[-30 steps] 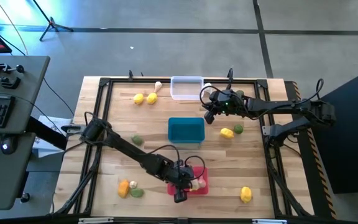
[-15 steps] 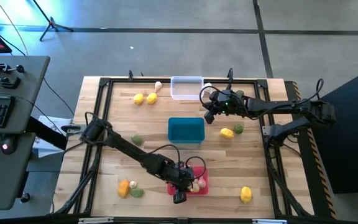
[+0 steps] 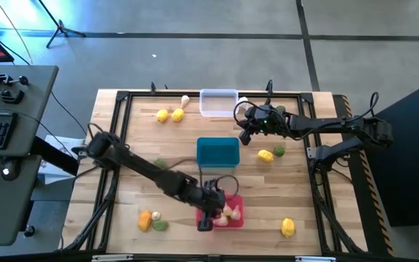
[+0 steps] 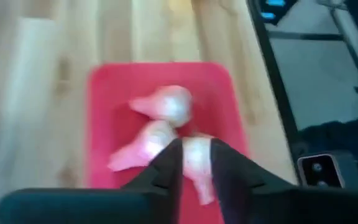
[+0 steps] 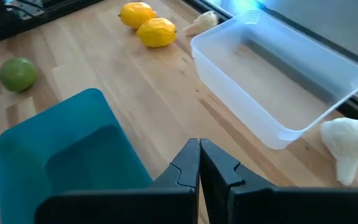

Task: Sort produce into baskets
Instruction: Put the garlic into the pink bin

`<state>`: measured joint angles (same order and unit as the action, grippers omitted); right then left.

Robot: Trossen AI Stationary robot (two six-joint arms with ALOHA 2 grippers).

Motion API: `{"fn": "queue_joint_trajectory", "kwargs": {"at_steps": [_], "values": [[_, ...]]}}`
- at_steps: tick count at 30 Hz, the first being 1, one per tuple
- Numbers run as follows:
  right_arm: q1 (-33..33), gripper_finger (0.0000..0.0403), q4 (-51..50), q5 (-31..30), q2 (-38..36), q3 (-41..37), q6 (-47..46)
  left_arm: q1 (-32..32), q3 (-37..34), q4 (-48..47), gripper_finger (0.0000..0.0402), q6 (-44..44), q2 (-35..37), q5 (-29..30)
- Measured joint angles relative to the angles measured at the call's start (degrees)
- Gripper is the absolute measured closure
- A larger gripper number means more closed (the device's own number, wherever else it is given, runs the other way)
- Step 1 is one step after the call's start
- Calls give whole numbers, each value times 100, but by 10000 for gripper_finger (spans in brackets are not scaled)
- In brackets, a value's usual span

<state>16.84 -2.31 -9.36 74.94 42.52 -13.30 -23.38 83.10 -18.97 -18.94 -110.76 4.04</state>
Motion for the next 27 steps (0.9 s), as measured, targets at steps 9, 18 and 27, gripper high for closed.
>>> {"fn": "queue_joint_trajectory", "kwargs": {"at_steps": [9, 18, 27], "values": [[0, 403, -20, -121, -4, -2, 118, 33, -1591, 112, 400, -438, 1482, 335], [-117, 403, -26, -143, -4, -2, -51, -534, -2142, -1355, 401, -1213, 2794, 93], [-375, 403, -30, -407, -4, -2, -323, -1336, -2145, -2838, 400, -1989, 3282, -302]]}}
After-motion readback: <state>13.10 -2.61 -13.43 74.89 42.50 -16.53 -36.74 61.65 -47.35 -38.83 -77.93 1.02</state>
